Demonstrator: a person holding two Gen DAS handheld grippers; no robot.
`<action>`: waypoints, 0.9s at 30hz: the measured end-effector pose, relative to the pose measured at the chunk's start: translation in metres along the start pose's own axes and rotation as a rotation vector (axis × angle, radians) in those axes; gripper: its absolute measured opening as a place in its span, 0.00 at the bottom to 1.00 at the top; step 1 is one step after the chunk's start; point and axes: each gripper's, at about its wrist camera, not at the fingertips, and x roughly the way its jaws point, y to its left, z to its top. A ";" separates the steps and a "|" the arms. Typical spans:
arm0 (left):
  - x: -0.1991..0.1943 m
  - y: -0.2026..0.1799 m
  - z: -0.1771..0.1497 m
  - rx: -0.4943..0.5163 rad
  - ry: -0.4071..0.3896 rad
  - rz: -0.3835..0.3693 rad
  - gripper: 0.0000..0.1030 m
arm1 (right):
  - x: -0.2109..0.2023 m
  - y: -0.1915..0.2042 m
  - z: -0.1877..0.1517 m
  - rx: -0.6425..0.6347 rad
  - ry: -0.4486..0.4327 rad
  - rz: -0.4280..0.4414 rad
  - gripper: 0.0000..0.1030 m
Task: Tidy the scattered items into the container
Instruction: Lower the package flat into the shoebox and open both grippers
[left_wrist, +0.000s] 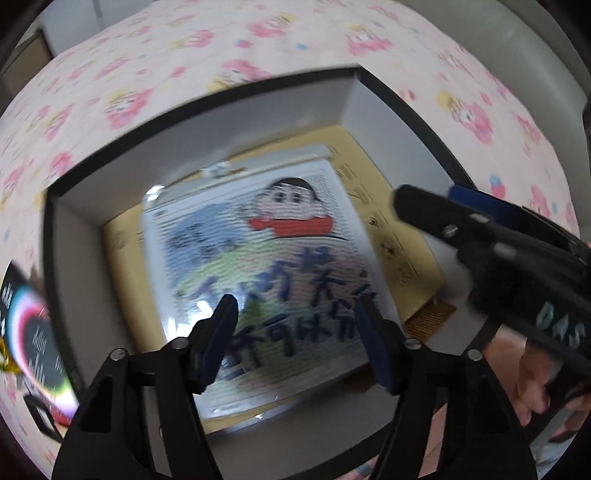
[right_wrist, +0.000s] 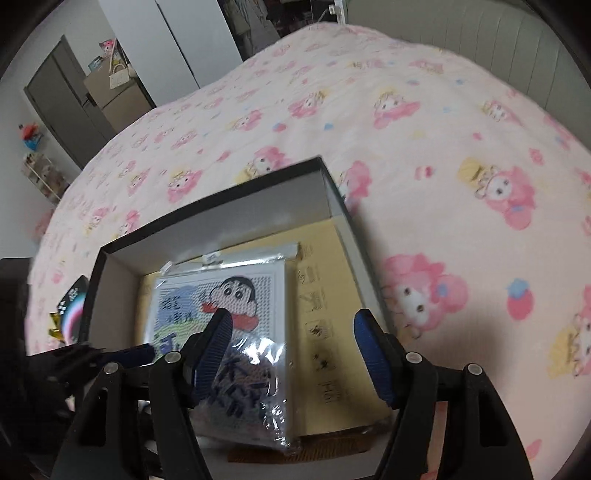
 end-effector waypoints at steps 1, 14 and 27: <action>0.005 0.001 0.002 -0.005 0.017 0.033 0.66 | 0.002 0.000 0.000 0.002 0.013 0.005 0.65; -0.013 0.064 -0.013 -0.198 0.024 0.109 0.53 | 0.027 0.035 -0.008 -0.120 0.152 0.065 0.76; -0.021 0.071 -0.009 -0.172 0.018 0.055 0.49 | 0.059 0.053 -0.009 -0.048 0.361 0.256 0.75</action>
